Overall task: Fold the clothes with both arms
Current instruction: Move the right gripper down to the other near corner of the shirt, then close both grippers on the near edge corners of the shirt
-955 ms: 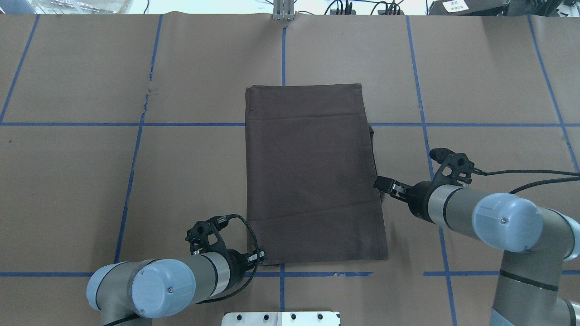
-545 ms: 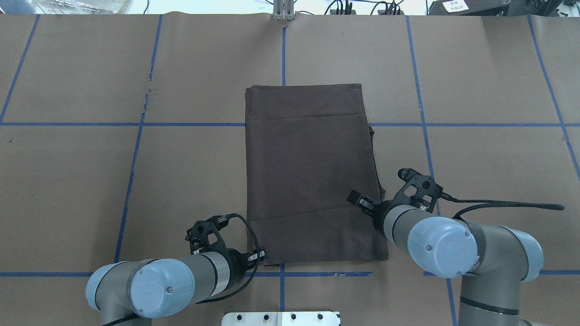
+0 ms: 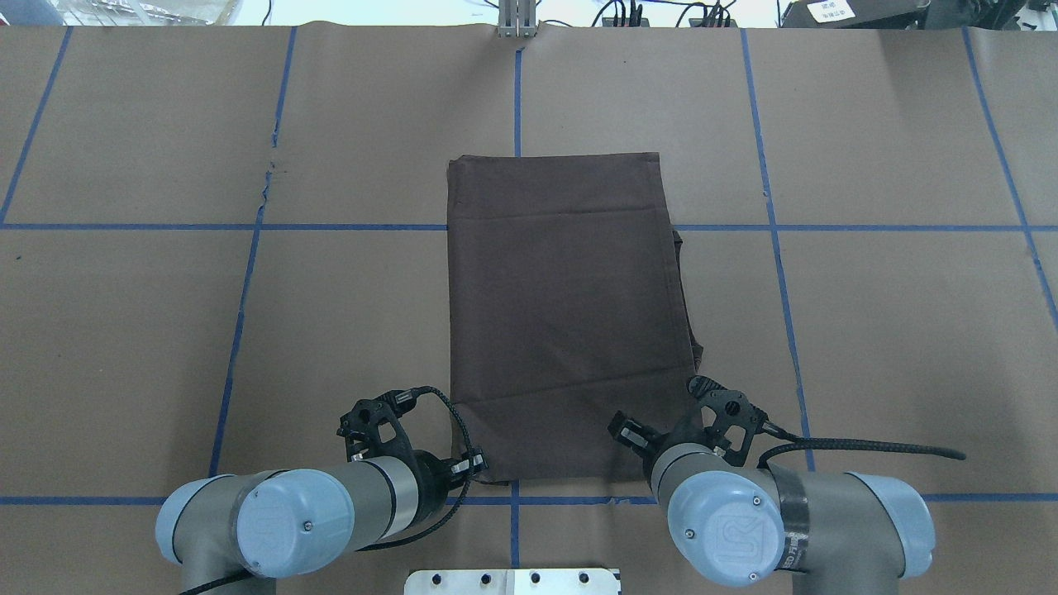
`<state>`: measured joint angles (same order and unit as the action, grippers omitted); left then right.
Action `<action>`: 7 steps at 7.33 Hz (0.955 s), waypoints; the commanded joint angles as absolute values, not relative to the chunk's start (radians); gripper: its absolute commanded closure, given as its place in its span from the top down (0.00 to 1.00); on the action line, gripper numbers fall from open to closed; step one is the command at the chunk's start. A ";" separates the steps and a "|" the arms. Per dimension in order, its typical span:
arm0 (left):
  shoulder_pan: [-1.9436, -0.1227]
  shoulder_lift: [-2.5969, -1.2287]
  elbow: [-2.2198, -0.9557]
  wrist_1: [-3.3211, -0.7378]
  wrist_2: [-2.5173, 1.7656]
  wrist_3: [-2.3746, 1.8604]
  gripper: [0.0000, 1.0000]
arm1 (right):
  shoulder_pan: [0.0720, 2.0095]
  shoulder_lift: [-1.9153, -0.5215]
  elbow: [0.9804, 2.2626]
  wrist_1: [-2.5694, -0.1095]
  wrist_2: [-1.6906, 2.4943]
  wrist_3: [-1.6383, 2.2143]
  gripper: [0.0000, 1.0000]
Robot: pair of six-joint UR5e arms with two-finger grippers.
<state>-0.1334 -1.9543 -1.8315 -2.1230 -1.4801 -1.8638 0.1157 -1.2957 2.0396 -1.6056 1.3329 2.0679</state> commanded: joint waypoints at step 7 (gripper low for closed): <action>-0.132 -1.953 -1.833 -2.125 -1.480 -1.864 0.00 | 0.086 -1.282 1.977 -1.641 1.307 2.091 0.66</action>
<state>-0.1332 -1.9528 -1.8331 -2.1245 -1.4803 -1.8638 0.0860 -1.2825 1.9803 -1.6412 1.3130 2.0908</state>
